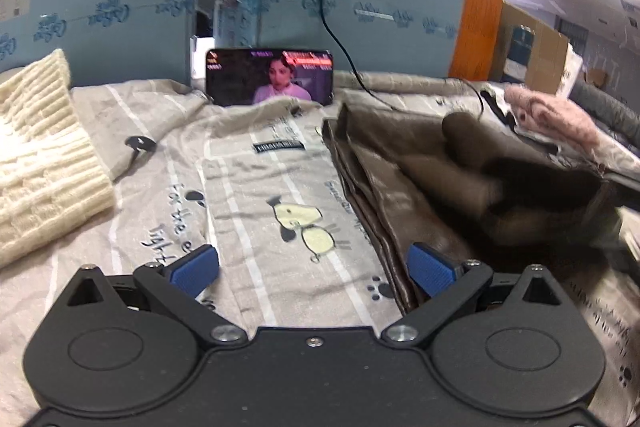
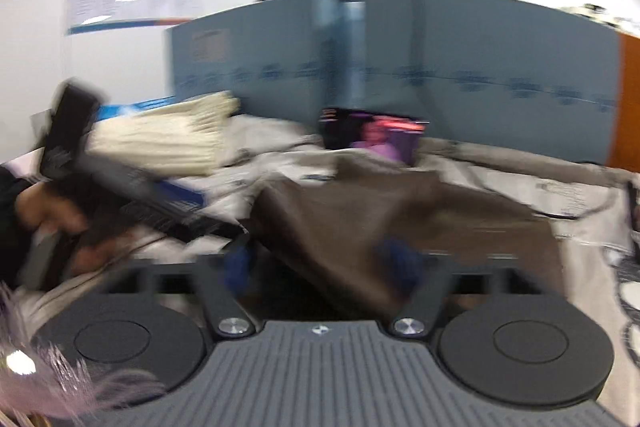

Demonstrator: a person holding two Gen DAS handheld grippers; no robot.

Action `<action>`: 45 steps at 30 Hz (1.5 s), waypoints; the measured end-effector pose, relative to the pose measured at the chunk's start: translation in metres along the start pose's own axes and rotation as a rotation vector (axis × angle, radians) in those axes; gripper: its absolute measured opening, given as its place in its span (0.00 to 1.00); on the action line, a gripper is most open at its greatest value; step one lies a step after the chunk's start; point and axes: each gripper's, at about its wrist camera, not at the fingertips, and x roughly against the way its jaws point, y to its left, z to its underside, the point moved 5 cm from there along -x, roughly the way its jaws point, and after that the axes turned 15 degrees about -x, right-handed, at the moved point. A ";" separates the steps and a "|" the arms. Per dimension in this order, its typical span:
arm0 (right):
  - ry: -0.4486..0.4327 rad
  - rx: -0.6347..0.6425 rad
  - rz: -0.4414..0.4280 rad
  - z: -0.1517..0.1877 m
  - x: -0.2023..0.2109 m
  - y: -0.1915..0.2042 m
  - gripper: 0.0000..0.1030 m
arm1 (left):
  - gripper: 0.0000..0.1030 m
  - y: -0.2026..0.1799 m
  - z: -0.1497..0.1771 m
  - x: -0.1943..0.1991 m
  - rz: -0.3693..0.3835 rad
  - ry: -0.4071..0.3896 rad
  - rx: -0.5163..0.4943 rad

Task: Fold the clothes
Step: 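Open the right gripper to release the folded jacket edge, then grasp the folded jacket with the left gripper while the right gripper grasps its other end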

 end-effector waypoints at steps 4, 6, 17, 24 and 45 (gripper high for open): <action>0.013 -0.009 -0.116 0.003 0.009 0.011 0.83 | 1.00 0.007 -0.011 0.012 -0.066 -0.077 0.044; 0.039 -0.038 -0.139 0.006 0.008 0.011 0.84 | 1.00 0.006 -0.022 0.018 -0.067 -0.129 0.068; 0.053 0.001 -0.139 0.005 0.025 0.001 0.84 | 1.00 -0.074 -0.084 0.009 0.030 -0.226 -0.227; 0.075 -0.058 -0.087 0.009 0.035 -0.027 0.85 | 1.00 -0.083 -0.072 -0.041 -0.082 -0.049 -0.293; -0.125 -0.408 0.092 -0.023 0.075 -0.106 0.88 | 1.00 -0.014 -0.040 0.015 0.274 0.065 0.366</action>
